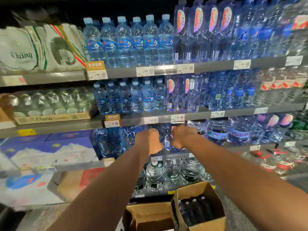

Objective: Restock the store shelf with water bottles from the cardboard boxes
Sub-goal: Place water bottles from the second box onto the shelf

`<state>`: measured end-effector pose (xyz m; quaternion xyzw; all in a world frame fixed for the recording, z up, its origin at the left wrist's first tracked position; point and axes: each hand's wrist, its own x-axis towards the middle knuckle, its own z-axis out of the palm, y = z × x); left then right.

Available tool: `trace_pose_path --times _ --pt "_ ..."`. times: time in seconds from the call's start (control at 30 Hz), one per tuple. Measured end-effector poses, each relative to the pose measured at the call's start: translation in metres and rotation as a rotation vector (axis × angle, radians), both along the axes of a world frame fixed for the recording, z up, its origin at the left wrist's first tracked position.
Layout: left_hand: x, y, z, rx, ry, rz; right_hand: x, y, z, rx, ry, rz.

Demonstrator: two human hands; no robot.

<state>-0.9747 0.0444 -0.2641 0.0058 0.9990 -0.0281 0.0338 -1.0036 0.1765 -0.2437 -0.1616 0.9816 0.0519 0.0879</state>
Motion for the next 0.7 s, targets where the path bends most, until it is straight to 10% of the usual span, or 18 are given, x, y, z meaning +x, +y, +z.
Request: trace_pose_path --times 0.7 --pt "-0.023 0.172 -0.058 0.058 -0.145 0.063 -0.025 0.174 -0.047 0.047 -0.107 0.056"
